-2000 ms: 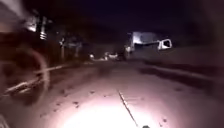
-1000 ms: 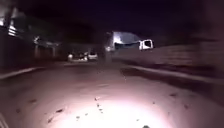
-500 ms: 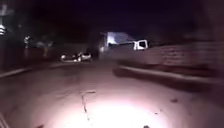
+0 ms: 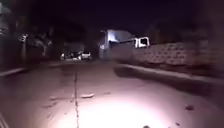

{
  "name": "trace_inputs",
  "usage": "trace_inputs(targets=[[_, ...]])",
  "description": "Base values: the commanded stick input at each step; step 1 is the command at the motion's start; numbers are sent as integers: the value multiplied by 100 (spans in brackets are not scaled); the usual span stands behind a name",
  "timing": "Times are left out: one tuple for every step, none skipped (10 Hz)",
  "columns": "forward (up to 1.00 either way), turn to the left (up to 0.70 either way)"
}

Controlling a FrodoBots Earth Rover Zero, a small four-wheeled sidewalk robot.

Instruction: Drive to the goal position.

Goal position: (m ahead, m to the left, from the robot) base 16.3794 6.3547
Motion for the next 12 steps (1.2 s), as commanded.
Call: trace_inputs(targets=[[70, 0], [70, 0], [70, 0], [70, 0], [70, 0], [70, 0], [70, 0], [70, 0], [70, 0], [70, 0], [70, 0], [70, 0]])
